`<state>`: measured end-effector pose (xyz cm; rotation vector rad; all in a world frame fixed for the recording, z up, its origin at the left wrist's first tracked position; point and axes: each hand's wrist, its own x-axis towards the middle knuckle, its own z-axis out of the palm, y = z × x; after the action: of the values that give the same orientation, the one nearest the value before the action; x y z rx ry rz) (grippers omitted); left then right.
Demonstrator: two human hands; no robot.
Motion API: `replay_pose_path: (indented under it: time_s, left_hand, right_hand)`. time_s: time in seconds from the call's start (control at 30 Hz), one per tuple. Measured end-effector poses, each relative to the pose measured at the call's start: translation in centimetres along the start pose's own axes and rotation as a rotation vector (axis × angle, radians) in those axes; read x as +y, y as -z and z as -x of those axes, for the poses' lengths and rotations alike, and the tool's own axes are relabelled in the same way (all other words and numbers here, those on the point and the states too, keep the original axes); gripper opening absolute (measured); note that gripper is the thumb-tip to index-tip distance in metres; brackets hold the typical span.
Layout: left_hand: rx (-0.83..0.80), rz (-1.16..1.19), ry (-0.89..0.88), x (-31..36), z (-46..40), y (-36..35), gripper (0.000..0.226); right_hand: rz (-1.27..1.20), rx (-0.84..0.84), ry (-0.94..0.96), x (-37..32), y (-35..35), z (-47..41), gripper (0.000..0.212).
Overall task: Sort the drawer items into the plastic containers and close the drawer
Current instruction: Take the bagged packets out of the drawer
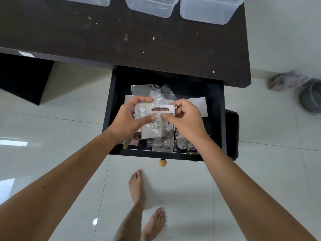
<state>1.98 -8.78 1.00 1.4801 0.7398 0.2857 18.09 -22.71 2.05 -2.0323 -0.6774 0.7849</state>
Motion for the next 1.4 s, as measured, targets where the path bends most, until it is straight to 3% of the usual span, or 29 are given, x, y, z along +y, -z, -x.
replay_pose_path:
  time_s: [0.13,0.3,0.43,0.53,0.8,1.07,1.23,1.4]
  left_hand:
    - [0.110,-0.106,-0.069,-0.5,-0.7,1.6,0.035]
    - [0.212,-0.095,-0.113,-0.3,-1.1,1.7,0.034]
    - [0.202,-0.040,-0.088,-0.6,-0.9,1.6,0.031]
    - [0.193,-0.044,-0.077,-0.6,-0.8,1.7,0.030]
    - [0.202,-0.064,-0.013,-0.6,-0.8,1.6,0.033]
    - [0.234,-0.011,0.020,0.0,-1.3,0.6,0.034]
    - [0.105,0.144,-0.015,1.0,-1.9,-0.4,0.022]
    - [0.026,0.053,-0.041,1.3,-2.0,-1.3,0.050]
  right_hand:
    - [0.126,-0.128,-0.033,0.8,1.3,-0.1,0.054]
    - [0.497,-0.336,0.083,2.2,0.5,0.2,0.053]
    - [0.560,-0.297,0.069,3.2,-0.7,0.4,0.068]
    - [0.515,-0.250,0.041,3.1,-0.6,0.1,0.070]
    - [0.155,-0.147,0.009,2.1,1.9,-0.1,0.028]
    - [-0.183,-0.021,0.149,-0.8,5.5,-0.3,0.030]
    - [-0.097,-0.112,0.155,-0.9,4.6,-0.7,0.033]
    - [-0.048,-0.166,0.152,-1.3,4.2,-0.7,0.030]
